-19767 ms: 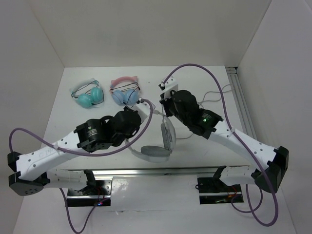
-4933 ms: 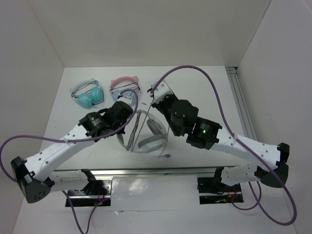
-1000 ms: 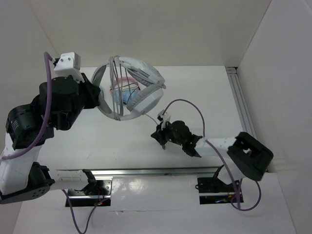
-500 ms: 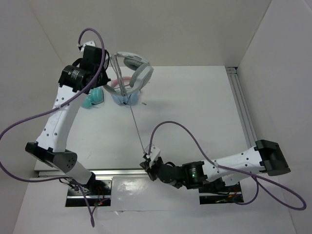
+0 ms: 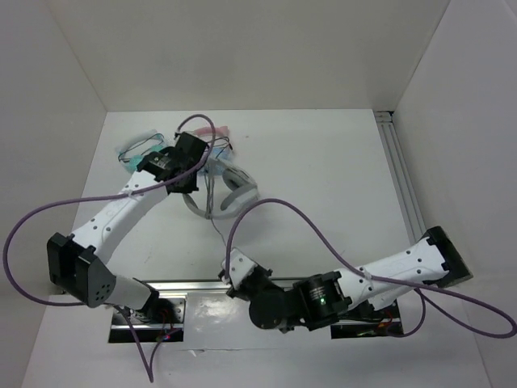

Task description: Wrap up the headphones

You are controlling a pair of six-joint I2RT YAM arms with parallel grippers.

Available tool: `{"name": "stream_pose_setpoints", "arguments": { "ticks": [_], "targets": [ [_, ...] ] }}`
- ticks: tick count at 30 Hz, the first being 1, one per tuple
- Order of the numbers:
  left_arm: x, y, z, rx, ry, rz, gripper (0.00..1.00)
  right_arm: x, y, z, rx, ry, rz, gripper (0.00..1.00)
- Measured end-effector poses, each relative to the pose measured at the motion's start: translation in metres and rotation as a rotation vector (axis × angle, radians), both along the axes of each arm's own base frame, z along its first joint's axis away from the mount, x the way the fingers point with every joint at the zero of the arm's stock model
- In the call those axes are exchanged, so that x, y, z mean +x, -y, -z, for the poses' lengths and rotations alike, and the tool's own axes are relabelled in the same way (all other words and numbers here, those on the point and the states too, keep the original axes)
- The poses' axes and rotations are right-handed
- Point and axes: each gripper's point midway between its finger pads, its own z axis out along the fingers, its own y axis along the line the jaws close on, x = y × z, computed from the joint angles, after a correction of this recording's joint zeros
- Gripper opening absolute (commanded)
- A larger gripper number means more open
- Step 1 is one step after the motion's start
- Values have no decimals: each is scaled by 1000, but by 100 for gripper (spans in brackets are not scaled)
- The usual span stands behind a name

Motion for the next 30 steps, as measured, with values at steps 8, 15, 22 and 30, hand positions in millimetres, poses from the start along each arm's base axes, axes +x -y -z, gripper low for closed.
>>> {"name": "stream_pose_setpoints", "arguments": {
  "ticks": [8, 15, 22, 30],
  "targets": [
    [-68, 68, 13, 25, 4, 419, 0, 125, 51, -29, -75, 77, 233, 0],
    [-108, 91, 27, 109, -26, 569, 0, 144, 61, -39, -93, 86, 205, 0],
    [-131, 119, 7, 44, 56, 657, 0, 198, 94, -20, -155, 45, 293, 0],
    [-146, 128, -64, -180, 219, 725, 0, 228, 125, 3, -148, -23, 325, 6]
  ]
}}
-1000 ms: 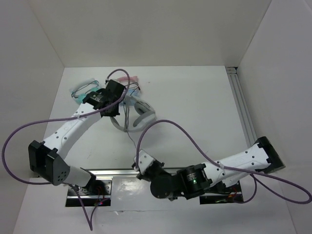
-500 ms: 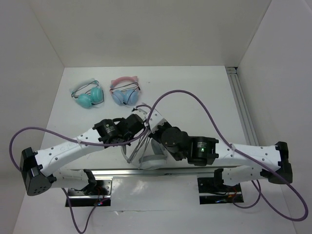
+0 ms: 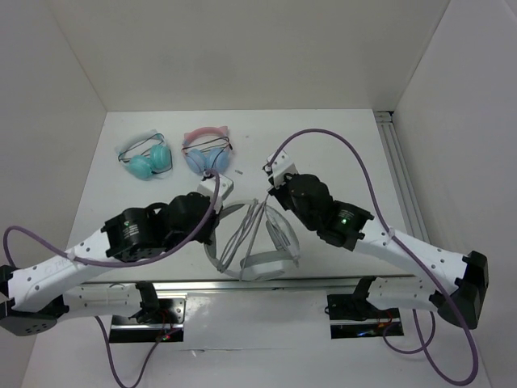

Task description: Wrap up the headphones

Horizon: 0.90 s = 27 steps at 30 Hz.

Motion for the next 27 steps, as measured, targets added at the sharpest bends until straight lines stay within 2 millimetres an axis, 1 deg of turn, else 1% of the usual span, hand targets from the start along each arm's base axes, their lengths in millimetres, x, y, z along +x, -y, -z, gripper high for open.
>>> {"name": "stream_pose_setpoints", "arguments": {
  "ticks": [2, 3, 6, 10, 14, 17, 18, 19, 20, 21, 22, 23, 24, 25, 27],
  "targets": [
    [-3, -1, -6, -16, 6, 23, 0, -2, -4, -5, 36, -9, -43, 12],
    [-6, -2, -6, -17, 1, 41, 0, -3, -6, -7, 53, -13, -65, 20],
    [-18, -4, -10, -5, -23, 104, 0, -8, -14, -9, 90, -37, -144, 32],
    [-29, -9, -25, 11, -24, 172, 0, -11, -22, -9, 136, -77, -253, 34],
    [-31, -11, -46, -24, -3, 177, 0, -20, -36, -10, 180, -109, -354, 34],
    [-30, -12, -63, -57, 18, 175, 0, -26, -46, -6, 217, -121, -412, 29],
    [-29, -12, -68, -63, 29, 167, 0, -28, -48, -2, 224, -129, -423, 18],
    [-26, -14, -73, -66, 41, 152, 0, -31, -51, 5, 233, -141, -439, 12],
    [-24, -16, -76, -62, 50, 136, 0, -34, -53, 11, 243, -152, -450, 7],
    [-21, -18, -78, -53, 60, 120, 0, -36, -55, 16, 255, -160, -460, 6],
    [-18, -20, -79, -39, 69, 101, 0, -38, -55, 21, 267, -169, -465, 8],
    [-15, -23, -79, -28, 78, 81, 0, -41, -56, 24, 282, -177, -472, 13],
    [-12, -25, -79, -18, 86, 62, 0, -43, -57, 28, 301, -181, -481, 20],
    [-10, -28, -80, -13, 95, 45, 0, -47, -58, 30, 322, -186, -492, 31],
    [-6, -32, -82, -15, 113, 13, 0, -54, -61, 32, 360, -198, -521, 38]
  ]
}}
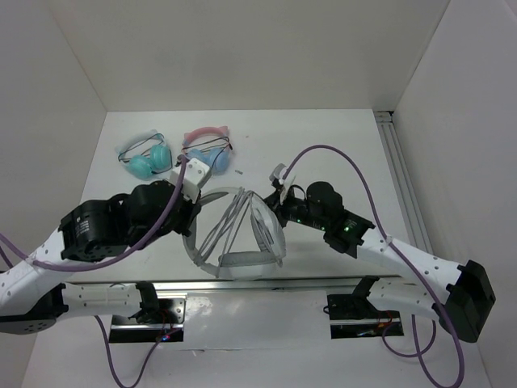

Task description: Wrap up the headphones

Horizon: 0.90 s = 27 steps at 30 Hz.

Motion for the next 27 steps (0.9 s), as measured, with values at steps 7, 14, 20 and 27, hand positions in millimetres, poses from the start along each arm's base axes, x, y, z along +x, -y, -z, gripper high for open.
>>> {"name": "stream_pose_setpoints", "arguments": {
  "ticks": [7, 14, 20, 27],
  "targets": [
    [10, 0, -1, -112, 106, -30, 0, -18, -9, -3, 79, -54, -82, 70],
    [16, 9, 10, -157, 158, -30, 0, -6, -2, -3, 80, -67, -5, 100],
    [27, 6, 2, -208, 199, -119, 0, 15, 30, 15, 91, -106, 247, 100],
    [38, -28, 5, -293, 236, -359, 0, 35, 76, 52, 52, -211, 578, 100]
  ]
}}
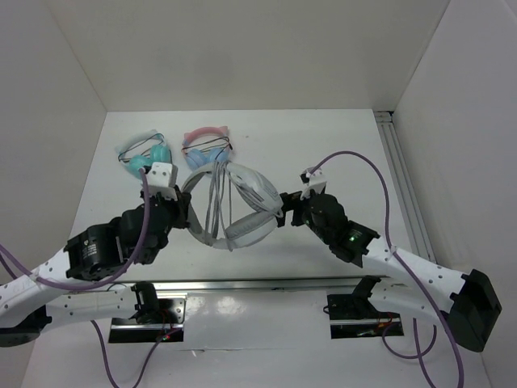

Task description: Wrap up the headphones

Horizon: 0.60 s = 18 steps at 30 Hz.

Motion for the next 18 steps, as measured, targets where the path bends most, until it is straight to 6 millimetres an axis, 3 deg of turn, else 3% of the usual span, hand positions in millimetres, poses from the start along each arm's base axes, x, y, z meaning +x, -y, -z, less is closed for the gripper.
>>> {"name": "stream_pose_setpoints", "arguments": {
  "ticks": [5, 8, 14, 18],
  "targets": [
    [0, -22, 19, -56, -47, -153, 0, 1, 25, 21, -59, -68, 164, 100],
    [-4, -35, 43, -76, -99, -248, 0, -2, 33, 26, -85, -90, 221, 100],
    [-16, -60, 100, -81, -212, -430, 0, -12, 34, 29, -98, -105, 238, 100],
    [-23, -70, 125, -68, -255, -503, 0, -21, 28, 30, -105, -108, 210, 100]
  ]
}}
